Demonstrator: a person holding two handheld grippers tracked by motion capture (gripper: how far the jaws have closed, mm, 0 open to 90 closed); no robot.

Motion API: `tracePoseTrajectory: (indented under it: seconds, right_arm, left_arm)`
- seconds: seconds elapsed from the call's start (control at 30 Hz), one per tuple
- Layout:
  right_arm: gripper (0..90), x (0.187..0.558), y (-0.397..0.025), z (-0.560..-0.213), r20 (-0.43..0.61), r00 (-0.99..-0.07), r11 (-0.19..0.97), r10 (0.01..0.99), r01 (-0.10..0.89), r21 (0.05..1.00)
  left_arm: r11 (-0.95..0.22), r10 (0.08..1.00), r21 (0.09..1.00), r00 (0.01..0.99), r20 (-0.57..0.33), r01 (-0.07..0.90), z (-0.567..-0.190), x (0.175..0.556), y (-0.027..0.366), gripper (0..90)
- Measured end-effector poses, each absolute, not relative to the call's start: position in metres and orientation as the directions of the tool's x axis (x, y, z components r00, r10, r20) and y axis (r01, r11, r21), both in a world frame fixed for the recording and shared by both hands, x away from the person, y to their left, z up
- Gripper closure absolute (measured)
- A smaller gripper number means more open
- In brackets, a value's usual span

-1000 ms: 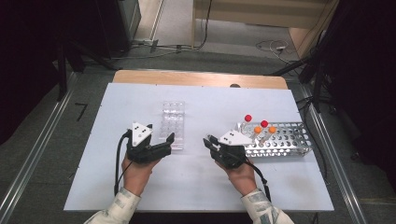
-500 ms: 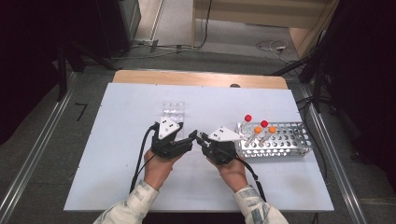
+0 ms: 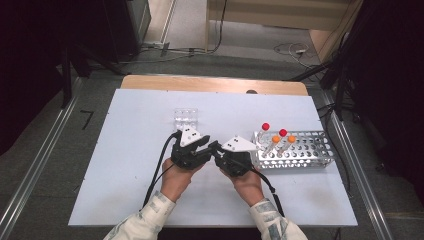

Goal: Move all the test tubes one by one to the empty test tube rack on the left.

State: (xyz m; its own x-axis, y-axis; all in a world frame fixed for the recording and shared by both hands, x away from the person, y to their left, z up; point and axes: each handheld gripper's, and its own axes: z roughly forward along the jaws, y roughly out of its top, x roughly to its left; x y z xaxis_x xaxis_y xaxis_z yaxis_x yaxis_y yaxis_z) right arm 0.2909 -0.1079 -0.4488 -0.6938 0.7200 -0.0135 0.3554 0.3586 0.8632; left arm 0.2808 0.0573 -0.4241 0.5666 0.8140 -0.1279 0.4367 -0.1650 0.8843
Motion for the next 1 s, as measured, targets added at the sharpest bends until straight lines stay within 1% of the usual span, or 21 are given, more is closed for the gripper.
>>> tracePoseTrajectory:
  seconds: [0.07,0.1,0.17,0.2,0.47,0.53,0.57,0.7,0.77,0.83,0.87,0.93,1.0]
  right_arm:
    - [73.8,0.291,-0.108,-0.449,-0.014,-0.695,0.359,0.719,0.354,0.864]
    - [73.8,0.291,-0.107,-0.45,-0.013,-0.694,0.357,0.719,0.353,0.865]
    - [73.8,0.291,-0.106,-0.45,-0.013,-0.696,0.356,0.718,0.352,0.866]
    - [73.8,0.29,-0.106,-0.45,-0.016,-0.695,0.358,0.718,0.35,0.866]
    - [73.2,0.29,-0.107,-0.449,-0.015,-0.694,0.36,0.72,0.355,0.863]
    - [68.2,0.29,-0.11,-0.448,-0.011,-0.698,0.357,0.716,0.352,0.865]
    - [68.2,0.29,-0.11,-0.448,-0.011,-0.698,0.357,0.716,0.352,0.865]
    - [57.6,0.29,-0.114,-0.445,0.002,-0.709,0.358,0.705,0.358,0.862]
    - [50.1,0.29,-0.119,-0.444,0.009,-0.718,0.362,0.696,0.362,0.859]
    - [45.8,0.29,-0.122,-0.445,0.018,-0.723,0.366,0.691,0.371,0.854]
    - [45.8,0.29,-0.122,-0.445,0.018,-0.723,0.366,0.691,0.371,0.854]
    - [41.8,0.289,-0.128,-0.447,0.03,-0.723,0.362,0.69,0.381,0.851]
    - [40.5,0.287,-0.132,-0.447,0.036,-0.722,0.36,0.69,0.386,0.849]
  left_arm:
    - [-0.16,0.811,0.882,0.569,-0.139,0.443,-0.425,0.282,0.057,68.6]
    - [-0.163,0.81,0.88,0.57,-0.139,0.445,-0.425,0.282,0.057,71.0]
    - [-0.164,0.812,0.881,0.567,-0.136,0.445,-0.425,0.283,0.056,72.0]
    - [-0.164,0.814,0.88,0.565,-0.134,0.445,-0.425,0.283,0.056,74.1]
    - [-0.165,0.816,0.881,0.563,-0.131,0.444,-0.425,0.284,0.055,76.6]
    - [-0.167,0.816,0.881,0.564,-0.128,0.442,-0.424,0.284,0.054,76.7]
    - [-0.165,0.818,0.882,0.561,-0.128,0.441,-0.424,0.285,0.054,76.7]
    - [-0.164,0.823,0.882,0.554,-0.124,0.441,-0.421,0.286,0.056,76.7]
    - [-0.161,0.824,0.884,0.553,-0.125,0.44,-0.42,0.287,0.056,76.8]
    - [-0.161,0.824,0.885,0.553,-0.122,0.437,-0.418,0.287,0.055,76.8]
    - [-0.162,0.825,0.884,0.552,-0.122,0.438,-0.418,0.288,0.055,76.8]
    - [-0.166,0.825,0.884,0.553,-0.117,0.436,-0.415,0.289,0.055,76.8]
    - [-0.165,0.824,0.883,0.554,-0.121,0.439,-0.412,0.29,0.055,76.8]
